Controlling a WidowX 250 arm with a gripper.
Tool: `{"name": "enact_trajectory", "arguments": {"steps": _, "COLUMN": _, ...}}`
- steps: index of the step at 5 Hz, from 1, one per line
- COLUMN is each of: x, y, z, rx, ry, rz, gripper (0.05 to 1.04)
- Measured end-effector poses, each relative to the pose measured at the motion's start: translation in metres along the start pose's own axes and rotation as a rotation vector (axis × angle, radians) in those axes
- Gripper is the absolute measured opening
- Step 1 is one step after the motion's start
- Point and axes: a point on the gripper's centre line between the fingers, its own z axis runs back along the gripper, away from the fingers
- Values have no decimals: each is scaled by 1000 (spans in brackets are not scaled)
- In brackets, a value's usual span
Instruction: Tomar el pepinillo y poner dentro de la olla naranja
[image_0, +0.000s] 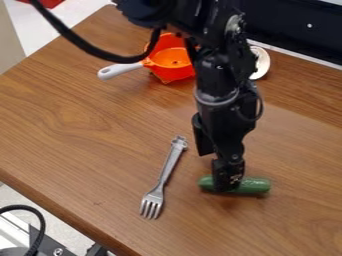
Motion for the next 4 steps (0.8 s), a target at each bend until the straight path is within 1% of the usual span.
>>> {"name": "enact_trajectory", "arguments": {"steps": 2, "x": -2, "y": -1, "z": -1, "rx": 25, "ry": 23, "rz": -28, "gripper": 999}}
{"name": "enact_trajectory", "arguments": {"steps": 3, "x": -7, "y": -1, "z": -1, "rx": 21, "ry": 53, "rz": -83, "gripper": 999}}
{"name": "enact_trajectory", "arguments": {"steps": 4, "x": -5, "y": -5, "z": -2, "rx": 32, "ry": 64, "rz": -161, "gripper": 999}}
